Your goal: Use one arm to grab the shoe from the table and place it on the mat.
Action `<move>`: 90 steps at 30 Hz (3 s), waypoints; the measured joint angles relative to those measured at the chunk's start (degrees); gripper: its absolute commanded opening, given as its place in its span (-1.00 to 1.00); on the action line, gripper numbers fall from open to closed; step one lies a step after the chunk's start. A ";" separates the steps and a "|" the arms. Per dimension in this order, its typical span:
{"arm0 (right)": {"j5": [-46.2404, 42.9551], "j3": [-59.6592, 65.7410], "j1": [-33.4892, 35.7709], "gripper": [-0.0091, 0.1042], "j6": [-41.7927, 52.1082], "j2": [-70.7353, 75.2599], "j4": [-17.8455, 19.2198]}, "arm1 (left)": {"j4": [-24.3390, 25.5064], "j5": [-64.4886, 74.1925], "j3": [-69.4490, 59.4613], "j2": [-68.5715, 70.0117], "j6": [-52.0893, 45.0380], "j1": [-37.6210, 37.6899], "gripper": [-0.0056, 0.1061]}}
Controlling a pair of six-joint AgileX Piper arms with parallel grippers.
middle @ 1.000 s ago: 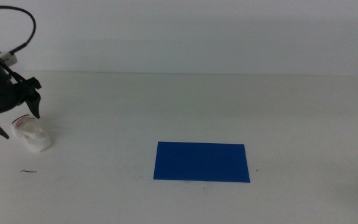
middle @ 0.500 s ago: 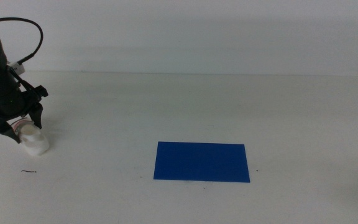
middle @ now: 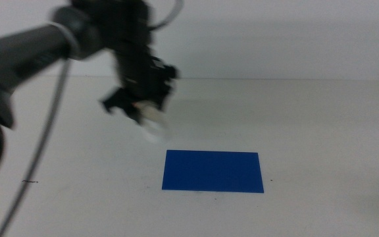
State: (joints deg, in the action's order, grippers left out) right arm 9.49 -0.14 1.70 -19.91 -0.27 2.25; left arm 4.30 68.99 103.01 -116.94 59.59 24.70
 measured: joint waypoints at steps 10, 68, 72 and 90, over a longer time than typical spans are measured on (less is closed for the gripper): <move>0.00 0.00 0.00 0.56 0.00 0.00 0.00 | 0.50 0.72 0.24 -2.17 14.54 15.24 -0.93; 0.00 0.00 0.00 0.56 0.00 0.00 0.00 | -7.53 -5.17 0.38 -9.67 61.57 14.24 0.78; 0.00 0.00 0.00 0.56 0.00 0.00 0.00 | -6.61 -1.43 0.38 -6.80 60.67 14.24 0.78; 0.00 0.00 0.00 0.56 0.00 0.00 0.00 | 27.05 -8.98 -32.49 46.37 -10.25 12.47 0.78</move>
State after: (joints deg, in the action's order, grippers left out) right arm 9.49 -0.14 1.70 -19.91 -0.27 2.25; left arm 31.35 60.01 70.52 -70.57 49.34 37.17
